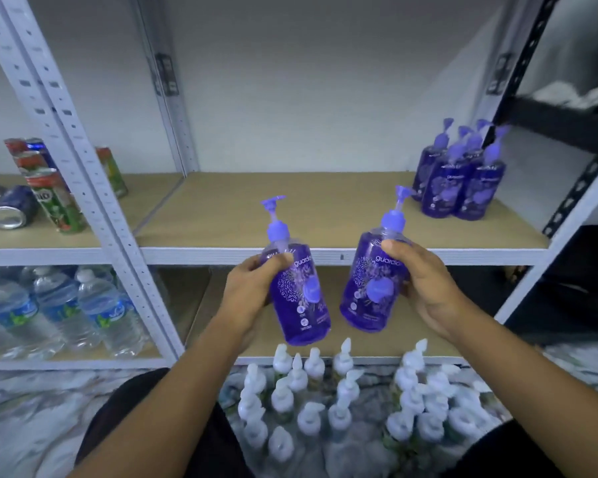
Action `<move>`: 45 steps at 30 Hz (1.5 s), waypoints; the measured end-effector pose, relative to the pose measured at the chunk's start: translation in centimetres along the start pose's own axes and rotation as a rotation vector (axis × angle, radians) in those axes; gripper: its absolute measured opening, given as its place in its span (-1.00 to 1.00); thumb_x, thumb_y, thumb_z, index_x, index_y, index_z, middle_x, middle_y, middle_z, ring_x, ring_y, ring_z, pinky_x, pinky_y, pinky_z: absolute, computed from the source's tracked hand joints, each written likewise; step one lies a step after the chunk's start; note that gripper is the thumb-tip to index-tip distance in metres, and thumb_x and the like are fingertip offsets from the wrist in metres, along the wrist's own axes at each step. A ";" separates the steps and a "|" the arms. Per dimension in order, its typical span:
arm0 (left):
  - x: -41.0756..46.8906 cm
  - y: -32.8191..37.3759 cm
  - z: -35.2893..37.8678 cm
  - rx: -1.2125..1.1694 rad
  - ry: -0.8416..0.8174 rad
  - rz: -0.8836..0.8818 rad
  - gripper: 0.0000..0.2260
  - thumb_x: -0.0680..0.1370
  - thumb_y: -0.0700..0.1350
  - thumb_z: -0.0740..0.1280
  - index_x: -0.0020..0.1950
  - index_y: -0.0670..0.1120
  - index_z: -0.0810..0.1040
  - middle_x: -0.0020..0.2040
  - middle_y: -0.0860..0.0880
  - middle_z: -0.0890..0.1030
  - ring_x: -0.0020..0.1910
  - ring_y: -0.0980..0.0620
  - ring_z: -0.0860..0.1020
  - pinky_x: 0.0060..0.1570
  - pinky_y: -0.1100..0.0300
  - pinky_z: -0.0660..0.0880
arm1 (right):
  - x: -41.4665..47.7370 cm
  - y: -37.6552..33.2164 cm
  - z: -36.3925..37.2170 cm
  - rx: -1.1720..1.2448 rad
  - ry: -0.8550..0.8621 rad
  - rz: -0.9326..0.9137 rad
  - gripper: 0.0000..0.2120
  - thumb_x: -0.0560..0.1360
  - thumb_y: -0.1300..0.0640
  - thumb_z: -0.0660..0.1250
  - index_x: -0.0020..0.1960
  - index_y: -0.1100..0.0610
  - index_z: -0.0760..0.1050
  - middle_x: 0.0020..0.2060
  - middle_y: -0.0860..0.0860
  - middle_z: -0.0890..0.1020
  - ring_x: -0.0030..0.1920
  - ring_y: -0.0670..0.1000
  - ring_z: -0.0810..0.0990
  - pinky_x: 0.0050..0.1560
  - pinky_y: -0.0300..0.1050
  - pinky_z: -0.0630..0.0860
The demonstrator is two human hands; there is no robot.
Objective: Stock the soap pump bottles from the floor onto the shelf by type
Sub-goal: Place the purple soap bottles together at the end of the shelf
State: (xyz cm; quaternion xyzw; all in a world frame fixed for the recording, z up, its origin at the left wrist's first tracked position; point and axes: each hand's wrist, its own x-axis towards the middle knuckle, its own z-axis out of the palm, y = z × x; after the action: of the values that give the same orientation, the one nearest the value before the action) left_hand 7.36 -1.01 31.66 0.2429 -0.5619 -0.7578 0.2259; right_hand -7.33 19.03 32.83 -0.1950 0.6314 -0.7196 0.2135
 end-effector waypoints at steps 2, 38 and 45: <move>0.1 -1.0 1.7 -0.103 -0.051 -0.064 -0.59 0.39 -0.06 0.51 0.18 -0.23 0.63 0.04 -0.26 0.70 -0.06 -0.14 0.64 0.10 -0.09 0.58 | -0.5 0.9 -1.3 0.076 0.060 0.032 -0.38 0.18 -0.17 0.55 0.14 0.16 0.65 -0.10 0.08 0.69 -0.12 0.05 0.64 -0.01 -0.05 0.54; 2.0 -5.3 10.9 -0.026 -0.245 -0.231 -0.68 0.54 -0.13 0.42 0.28 -0.08 0.50 0.03 -0.18 0.68 -0.11 -0.14 0.68 -0.12 -0.07 0.64 | -3.5 2.5 -8.0 0.171 0.216 0.210 -0.64 0.43 0.18 0.52 0.20 0.09 0.56 -0.06 0.14 0.69 -0.07 0.15 0.69 0.03 0.23 0.65; 3.0 -4.4 14.1 -0.015 -0.333 -0.221 -0.63 0.48 -0.06 0.48 0.25 -0.07 0.53 -0.05 -0.14 0.69 -0.17 -0.09 0.67 -0.16 -0.02 0.62 | -3.1 0.6 -9.7 0.161 0.197 0.166 -0.57 0.36 0.14 0.58 0.17 0.16 0.54 -0.07 0.16 0.65 -0.07 0.14 0.67 0.02 0.21 0.64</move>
State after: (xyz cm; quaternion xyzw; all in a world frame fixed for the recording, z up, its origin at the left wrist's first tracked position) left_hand -4.03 8.77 30.57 0.1729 -0.5557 -0.8119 0.0470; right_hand -10.05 28.64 30.96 -0.0531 0.6033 -0.7635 0.2243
